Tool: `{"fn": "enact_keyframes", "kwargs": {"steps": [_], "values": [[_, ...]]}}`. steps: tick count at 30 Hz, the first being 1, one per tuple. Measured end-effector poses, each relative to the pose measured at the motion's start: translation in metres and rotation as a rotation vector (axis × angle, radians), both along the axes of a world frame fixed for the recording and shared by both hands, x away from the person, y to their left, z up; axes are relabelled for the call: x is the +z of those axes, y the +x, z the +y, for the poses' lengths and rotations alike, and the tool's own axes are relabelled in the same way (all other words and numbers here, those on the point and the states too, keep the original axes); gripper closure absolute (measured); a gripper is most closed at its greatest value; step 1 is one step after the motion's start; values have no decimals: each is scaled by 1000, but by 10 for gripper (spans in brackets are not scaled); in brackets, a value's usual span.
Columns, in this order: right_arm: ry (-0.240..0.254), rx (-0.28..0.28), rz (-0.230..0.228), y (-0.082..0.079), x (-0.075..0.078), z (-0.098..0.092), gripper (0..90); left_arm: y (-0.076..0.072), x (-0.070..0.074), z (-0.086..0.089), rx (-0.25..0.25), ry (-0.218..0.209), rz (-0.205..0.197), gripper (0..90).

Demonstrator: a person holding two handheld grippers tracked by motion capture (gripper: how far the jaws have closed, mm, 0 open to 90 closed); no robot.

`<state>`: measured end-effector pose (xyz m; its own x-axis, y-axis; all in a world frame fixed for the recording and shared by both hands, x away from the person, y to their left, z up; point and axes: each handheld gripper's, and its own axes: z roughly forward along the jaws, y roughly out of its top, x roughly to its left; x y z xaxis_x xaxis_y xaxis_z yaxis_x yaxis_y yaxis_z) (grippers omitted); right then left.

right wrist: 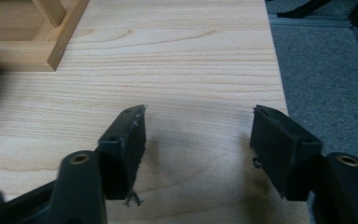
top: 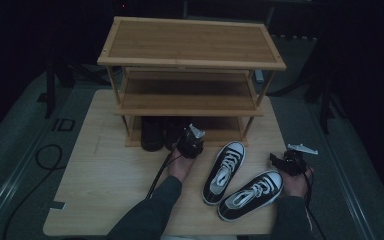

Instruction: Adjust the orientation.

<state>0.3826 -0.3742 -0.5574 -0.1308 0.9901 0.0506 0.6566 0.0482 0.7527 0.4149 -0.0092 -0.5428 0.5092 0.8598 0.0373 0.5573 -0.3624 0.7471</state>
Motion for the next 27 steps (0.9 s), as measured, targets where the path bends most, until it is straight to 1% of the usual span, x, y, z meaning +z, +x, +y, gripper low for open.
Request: {"fn": "enact_keyframes", "kwargs": {"steps": [1,2,3,5,7,8,9,10,13,16,19,22,24,27], "values": [[-10,-10,2,-1,1,0,433,1,-1,-1,11,3,-2,844],[-15,-19,7,-1,1,-1,439,2,-2,0,20,2,2,870],[-7,-33,16,-2,2,-2,454,4,-3,-1,34,-8,6,889],[3,-52,9,-5,7,-4,488,7,-4,-1,45,-6,7,895],[24,-54,-3,-8,13,-5,524,9,-4,-2,47,-5,10,896],[31,-41,-14,-11,18,-5,566,9,-4,-4,48,-4,8,895],[40,-24,-21,-14,22,-4,580,9,-4,-5,48,-1,9,895],[51,-12,-23,-16,25,-3,590,11,-5,-6,50,13,8,894],[50,48,-33,-25,38,5,610,13,-5,-8,63,-1,7,894],[42,103,-44,-35,50,14,644,14,-6,-11,65,-7,2,892],[31,152,-48,-46,61,26,649,16,-7,-14,66,-12,-10,873],[10,195,-61,-56,71,40,650,18,-7,-18,64,-9,-9,859],[14,230,-70,-63,78,50,646,21,-8,-19,66,-8,-4,859],[-3,259,-81,-70,84,62,641,24,-9,-18,76,-6,-1,859]]}}
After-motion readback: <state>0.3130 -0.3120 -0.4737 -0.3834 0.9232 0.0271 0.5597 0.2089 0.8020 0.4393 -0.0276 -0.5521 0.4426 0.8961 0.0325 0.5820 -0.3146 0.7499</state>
